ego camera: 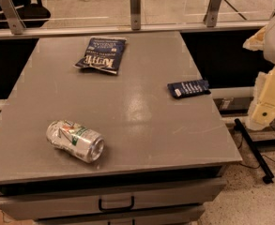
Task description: Move 7up can near blue chip bag
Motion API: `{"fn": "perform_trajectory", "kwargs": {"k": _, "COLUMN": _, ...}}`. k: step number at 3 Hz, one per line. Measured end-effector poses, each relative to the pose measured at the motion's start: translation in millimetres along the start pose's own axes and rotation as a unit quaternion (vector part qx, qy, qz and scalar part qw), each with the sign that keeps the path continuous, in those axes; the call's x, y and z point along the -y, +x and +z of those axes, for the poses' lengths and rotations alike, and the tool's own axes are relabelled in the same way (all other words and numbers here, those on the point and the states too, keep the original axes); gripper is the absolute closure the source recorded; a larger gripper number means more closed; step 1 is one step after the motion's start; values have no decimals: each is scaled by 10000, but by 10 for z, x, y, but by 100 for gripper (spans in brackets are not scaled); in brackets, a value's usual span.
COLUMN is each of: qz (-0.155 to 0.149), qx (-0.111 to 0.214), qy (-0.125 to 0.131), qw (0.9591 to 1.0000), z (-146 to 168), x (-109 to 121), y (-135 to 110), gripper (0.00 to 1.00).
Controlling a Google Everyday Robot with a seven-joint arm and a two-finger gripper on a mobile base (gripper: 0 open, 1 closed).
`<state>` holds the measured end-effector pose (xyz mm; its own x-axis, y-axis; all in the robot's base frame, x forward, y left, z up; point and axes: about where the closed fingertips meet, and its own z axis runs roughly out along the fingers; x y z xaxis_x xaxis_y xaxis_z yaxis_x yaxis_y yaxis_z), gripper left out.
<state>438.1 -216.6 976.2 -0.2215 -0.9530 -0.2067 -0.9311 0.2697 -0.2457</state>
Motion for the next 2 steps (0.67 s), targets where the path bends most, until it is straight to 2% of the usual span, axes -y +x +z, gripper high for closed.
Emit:
{"fn": "perform_trajectory", "kwargs": {"k": 1, "qz": 0, "qx": 1, "qy": 0, "qw": 10000, "z": 0, "x": 0, "y": -1, "gripper": 0}}
{"fn": "perform_trajectory", "kwargs": {"k": 2, "qz": -174, "qx": 232, "qy": -254, "qw": 9993, "z": 278, "x": -100, "y": -464, "gripper": 0}}
